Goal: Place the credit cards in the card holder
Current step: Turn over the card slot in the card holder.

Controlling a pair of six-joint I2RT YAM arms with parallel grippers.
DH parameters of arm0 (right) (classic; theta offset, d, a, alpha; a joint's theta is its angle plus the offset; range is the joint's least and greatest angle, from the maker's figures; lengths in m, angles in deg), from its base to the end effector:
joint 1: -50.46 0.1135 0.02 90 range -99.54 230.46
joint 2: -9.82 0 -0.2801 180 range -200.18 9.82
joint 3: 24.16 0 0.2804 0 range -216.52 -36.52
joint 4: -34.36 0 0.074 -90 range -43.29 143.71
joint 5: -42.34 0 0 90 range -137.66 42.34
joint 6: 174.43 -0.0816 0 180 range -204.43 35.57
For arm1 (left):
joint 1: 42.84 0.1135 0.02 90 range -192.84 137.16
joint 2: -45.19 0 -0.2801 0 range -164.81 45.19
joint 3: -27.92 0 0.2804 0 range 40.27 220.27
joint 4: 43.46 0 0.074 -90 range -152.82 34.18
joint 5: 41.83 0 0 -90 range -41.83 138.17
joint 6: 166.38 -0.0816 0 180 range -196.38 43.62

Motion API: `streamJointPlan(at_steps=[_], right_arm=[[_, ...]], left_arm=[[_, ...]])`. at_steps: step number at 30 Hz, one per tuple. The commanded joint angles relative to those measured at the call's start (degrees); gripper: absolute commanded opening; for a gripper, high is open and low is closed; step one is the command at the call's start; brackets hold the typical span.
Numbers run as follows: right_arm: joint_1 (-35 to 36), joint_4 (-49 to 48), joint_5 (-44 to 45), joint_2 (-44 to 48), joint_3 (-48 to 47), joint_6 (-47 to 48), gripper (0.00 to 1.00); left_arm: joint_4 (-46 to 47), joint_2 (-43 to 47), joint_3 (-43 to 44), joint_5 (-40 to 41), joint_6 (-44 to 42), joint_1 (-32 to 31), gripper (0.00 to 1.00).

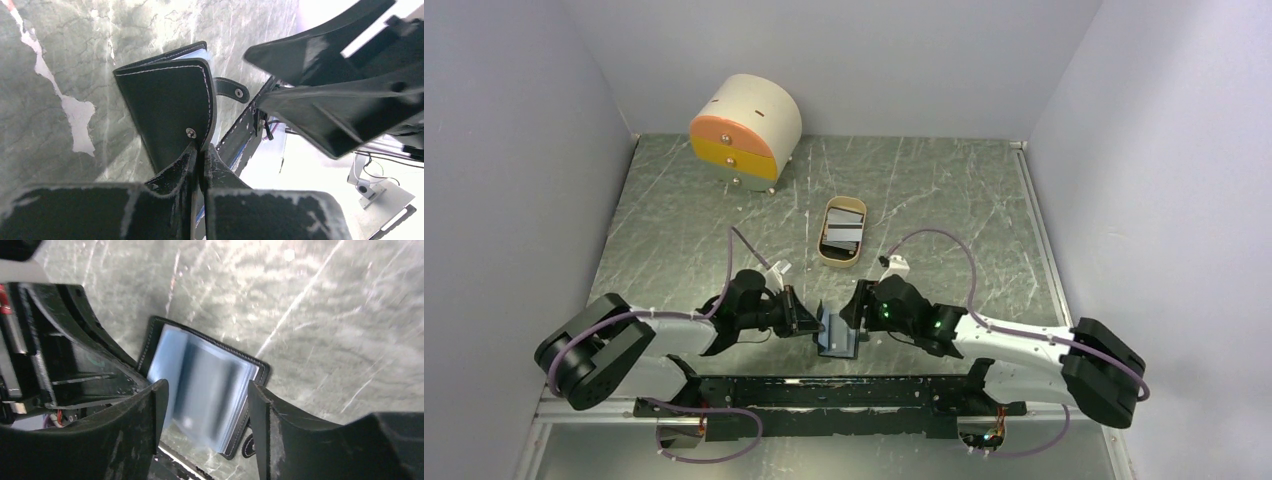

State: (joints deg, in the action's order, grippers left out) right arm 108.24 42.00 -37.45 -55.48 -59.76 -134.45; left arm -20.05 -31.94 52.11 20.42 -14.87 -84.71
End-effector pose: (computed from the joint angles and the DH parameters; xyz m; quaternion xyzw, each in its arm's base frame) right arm 0.1558 0.2200 0.1355 -0.0210 0.8933 0.3100 0.3247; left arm 0.1636 -0.1977 0.0907 -0.0241 0.8471 -0.5120 0.1405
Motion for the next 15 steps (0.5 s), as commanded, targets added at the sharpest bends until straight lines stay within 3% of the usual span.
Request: streamJointPlan(at_steps=[1, 5, 8, 12, 15], right_arm=[[-0.9, 8.0, 6.2, 3.6, -6.6, 9.5, 0.66], [-3.7, 11.8, 7.6, 1.8, -14.5, 21.1, 0.76], [-8.0, 14.7, 6.0, -3.9, -21.5, 28.9, 0.78], [-12.5, 14.6, 2.7, -12.7, -28.6, 42.6, 0.77], [-15.1, 19.6, -0.2, -21.6, -37.7, 46.6, 0.76]], left_arm=[[-7.8, 3.3, 0.1, 2.4, -1.5, -0.4, 0.09], [-16.0, 8.6, 1.4, 5.5, -3.0, -0.4, 0.10], [-18.7, 10.7, 1.5, 7.1, -3.7, -0.3, 0.15], [-17.1, 10.0, 0.5, 6.6, -3.5, -0.4, 0.12], [-14.7, 8.1, 0.0, 5.4, -3.3, -0.4, 0.11]])
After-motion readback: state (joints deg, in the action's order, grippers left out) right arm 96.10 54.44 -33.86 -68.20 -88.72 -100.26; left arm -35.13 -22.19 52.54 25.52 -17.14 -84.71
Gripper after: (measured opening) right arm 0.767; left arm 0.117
